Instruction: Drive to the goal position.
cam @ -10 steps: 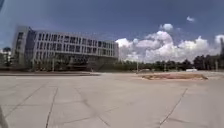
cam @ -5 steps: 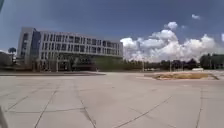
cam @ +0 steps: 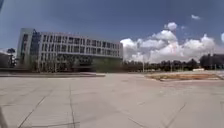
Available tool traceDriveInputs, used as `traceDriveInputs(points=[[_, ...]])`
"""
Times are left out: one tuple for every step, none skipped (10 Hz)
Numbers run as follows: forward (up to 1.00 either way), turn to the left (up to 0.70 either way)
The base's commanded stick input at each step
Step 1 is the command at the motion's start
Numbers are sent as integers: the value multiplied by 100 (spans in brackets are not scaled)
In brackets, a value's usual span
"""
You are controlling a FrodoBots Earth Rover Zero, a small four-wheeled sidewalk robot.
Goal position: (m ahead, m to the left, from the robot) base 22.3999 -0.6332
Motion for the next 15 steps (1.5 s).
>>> traceDriveInputs(points=[[100,-1],[100,0],[100,0],[100,0],[100,0],[100,0],[100,0],[100,0],[100,0],[100,0],[100,0],[100,0],[100,25],[100,1],[100,0]])
